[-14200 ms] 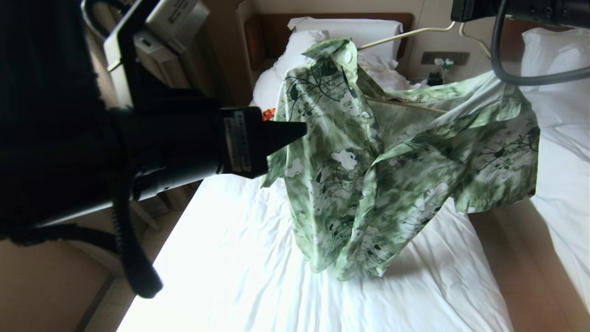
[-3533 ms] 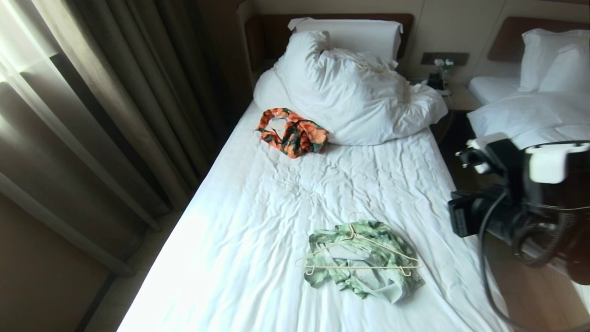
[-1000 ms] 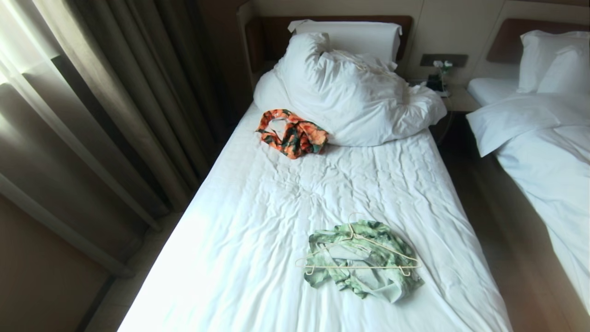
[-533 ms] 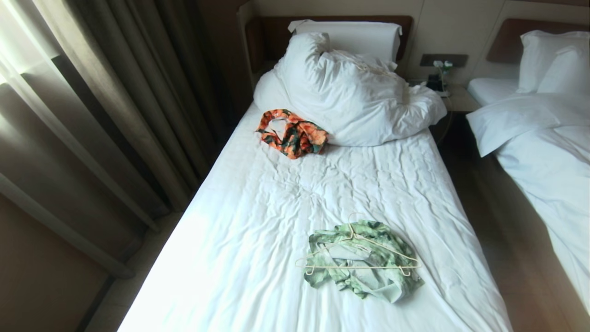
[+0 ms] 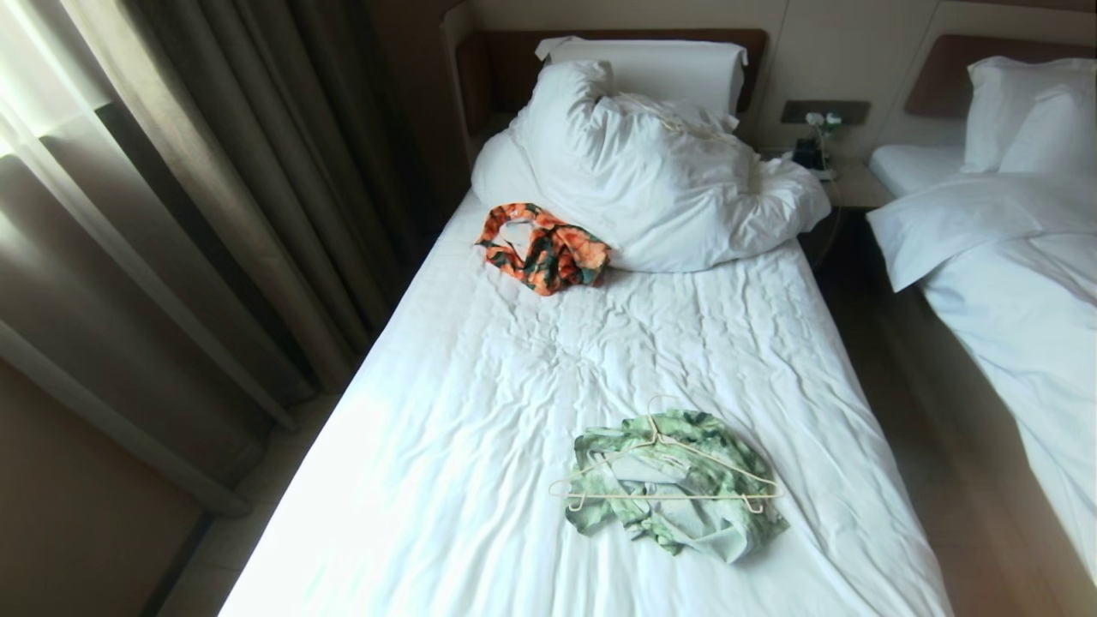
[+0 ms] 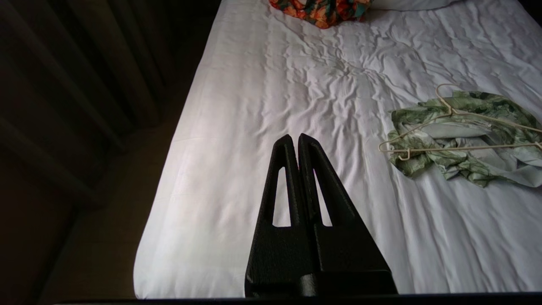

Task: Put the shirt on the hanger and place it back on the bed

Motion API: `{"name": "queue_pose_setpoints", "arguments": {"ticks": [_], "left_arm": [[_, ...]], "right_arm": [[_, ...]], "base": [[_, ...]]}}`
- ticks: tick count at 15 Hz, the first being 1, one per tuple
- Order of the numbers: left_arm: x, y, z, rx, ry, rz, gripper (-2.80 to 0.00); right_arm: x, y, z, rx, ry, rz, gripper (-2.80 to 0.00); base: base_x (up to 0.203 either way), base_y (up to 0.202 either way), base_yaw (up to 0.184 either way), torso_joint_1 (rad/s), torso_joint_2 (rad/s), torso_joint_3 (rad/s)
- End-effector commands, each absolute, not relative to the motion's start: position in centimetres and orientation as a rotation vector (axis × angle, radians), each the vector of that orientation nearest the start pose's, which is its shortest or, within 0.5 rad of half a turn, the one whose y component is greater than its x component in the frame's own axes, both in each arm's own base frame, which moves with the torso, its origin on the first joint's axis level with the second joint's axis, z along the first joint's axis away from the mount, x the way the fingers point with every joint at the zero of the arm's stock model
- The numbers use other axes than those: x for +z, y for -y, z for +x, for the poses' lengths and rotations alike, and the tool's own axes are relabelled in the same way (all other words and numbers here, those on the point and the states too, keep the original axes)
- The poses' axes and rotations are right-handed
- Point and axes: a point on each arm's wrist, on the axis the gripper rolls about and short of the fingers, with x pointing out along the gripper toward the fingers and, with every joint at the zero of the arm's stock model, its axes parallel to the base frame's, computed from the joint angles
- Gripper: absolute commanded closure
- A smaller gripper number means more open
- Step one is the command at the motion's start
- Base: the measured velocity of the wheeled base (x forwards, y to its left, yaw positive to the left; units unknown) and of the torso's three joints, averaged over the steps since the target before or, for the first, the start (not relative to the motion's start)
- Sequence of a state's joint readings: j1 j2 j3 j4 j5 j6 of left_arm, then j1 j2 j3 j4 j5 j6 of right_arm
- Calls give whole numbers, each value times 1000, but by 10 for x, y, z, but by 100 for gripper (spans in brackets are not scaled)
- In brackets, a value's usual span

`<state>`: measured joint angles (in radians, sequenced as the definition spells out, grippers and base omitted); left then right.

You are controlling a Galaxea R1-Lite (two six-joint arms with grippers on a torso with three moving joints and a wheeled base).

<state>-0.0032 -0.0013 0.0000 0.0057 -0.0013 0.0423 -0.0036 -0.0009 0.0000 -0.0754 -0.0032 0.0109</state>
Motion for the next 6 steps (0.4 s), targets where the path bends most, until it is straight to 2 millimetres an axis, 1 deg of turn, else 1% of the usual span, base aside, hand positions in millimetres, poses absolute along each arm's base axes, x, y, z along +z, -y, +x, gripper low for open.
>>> {"name": "queue_pose_setpoints", "arguments": {"ticks": [1,6], "left_arm": [[74,0,-23,-5,-8,43,0],[74,0,-23,-5,-8,43,0]], "right_arm": [[76,0,-21,-6,49,11,0],[76,0,-21,-6,49,11,0]], "base": [[0,0,0,0,0,0],[0,0,0,0,0,0]]}}
